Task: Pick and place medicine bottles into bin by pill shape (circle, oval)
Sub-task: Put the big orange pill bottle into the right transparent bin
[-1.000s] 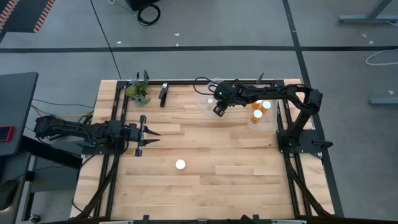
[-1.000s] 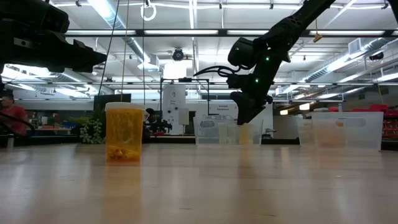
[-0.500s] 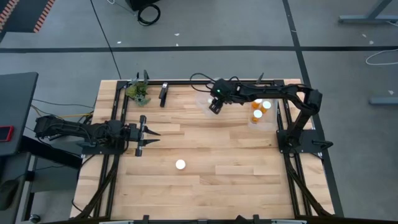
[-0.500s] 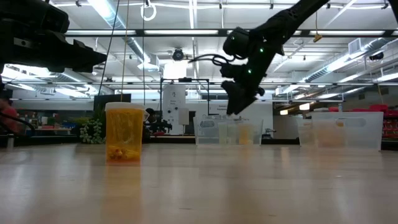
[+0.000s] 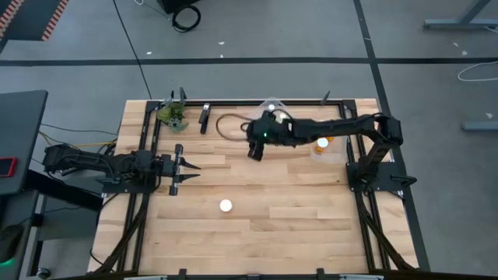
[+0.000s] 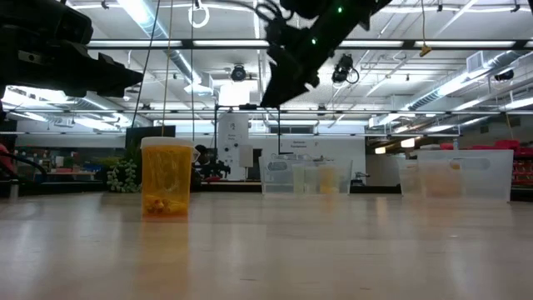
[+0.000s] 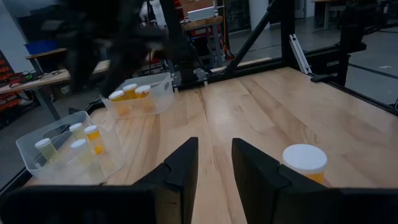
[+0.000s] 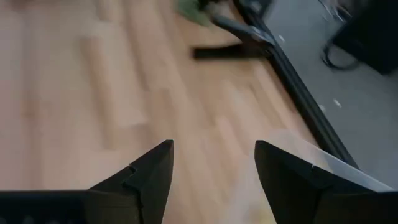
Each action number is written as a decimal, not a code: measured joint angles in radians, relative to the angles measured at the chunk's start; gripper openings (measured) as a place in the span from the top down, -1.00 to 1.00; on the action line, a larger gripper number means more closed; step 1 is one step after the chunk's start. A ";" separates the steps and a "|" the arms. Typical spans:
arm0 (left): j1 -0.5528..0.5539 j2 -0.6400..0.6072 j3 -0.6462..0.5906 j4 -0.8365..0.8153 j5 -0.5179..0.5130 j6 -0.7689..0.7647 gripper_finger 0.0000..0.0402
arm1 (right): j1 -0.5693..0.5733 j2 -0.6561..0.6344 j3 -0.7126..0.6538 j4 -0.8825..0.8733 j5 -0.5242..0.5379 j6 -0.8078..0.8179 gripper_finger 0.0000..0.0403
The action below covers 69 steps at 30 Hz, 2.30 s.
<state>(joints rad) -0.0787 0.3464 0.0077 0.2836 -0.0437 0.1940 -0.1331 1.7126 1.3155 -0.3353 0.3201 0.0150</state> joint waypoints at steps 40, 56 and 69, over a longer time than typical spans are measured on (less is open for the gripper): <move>0.000 0.013 0.000 -0.001 0.000 0.000 0.47 | 0.369 0.559 0.638 -0.259 -0.277 -0.098 -0.22; 0.000 0.014 0.000 -0.001 0.000 0.000 0.47 | 0.370 0.575 0.583 -0.205 -0.276 -0.086 -0.61; 0.000 0.013 0.000 -0.001 0.000 0.000 0.47 | 0.369 0.573 0.525 -0.166 -0.280 -0.064 -0.55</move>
<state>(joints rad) -0.0786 0.3597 0.0074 0.2829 -0.0441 0.1940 0.2363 2.2852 1.8404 -0.5013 0.0402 -0.0490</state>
